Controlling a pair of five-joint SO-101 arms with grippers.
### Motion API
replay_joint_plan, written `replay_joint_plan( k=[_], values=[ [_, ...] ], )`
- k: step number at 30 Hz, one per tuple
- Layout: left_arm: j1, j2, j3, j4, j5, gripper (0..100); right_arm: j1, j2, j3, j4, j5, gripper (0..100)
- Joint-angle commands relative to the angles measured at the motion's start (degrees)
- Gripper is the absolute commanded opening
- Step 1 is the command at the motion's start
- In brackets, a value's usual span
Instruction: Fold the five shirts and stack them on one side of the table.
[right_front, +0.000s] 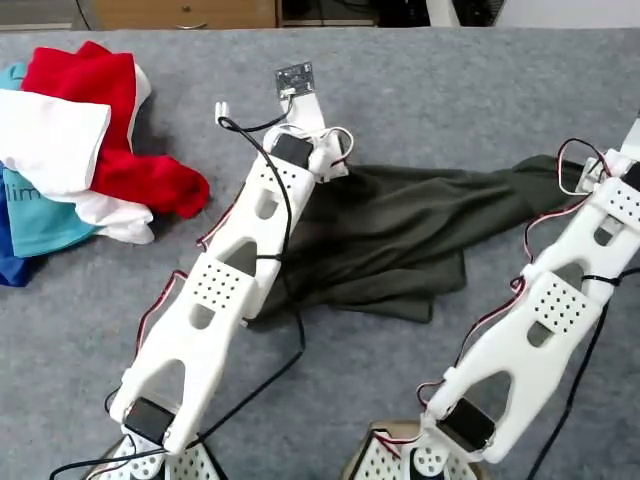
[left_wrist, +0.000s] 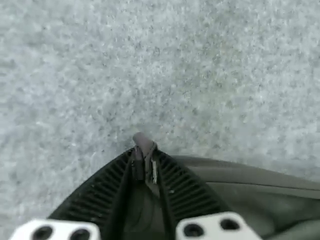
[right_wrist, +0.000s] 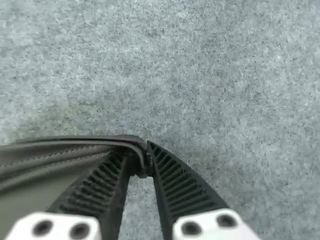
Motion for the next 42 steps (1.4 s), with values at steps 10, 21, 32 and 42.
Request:
replay_joint_plan(
  k=[10, 21, 32, 42],
  values=[
    [-2.29, -24.75, -5.45, 12.48, -8.7, 2, -2.33, -14.81, -13.76, 14.42, -1.67, 0.2],
    [-8.88, -49.36, -5.45, 21.71, -17.58, 2, -4.7, -54.11, -13.85, 13.1, -1.41, 0.2],
    [-17.49, -81.19, -5.36, 21.89, -30.15, 2, -4.35, -79.16, -6.9, -3.52, 8.09, 0.2],
    [-17.85, -97.45, 2.55, 23.91, -36.4, 2, -4.18, -89.1, 1.54, -3.69, 10.37, 0.2]
  ],
)
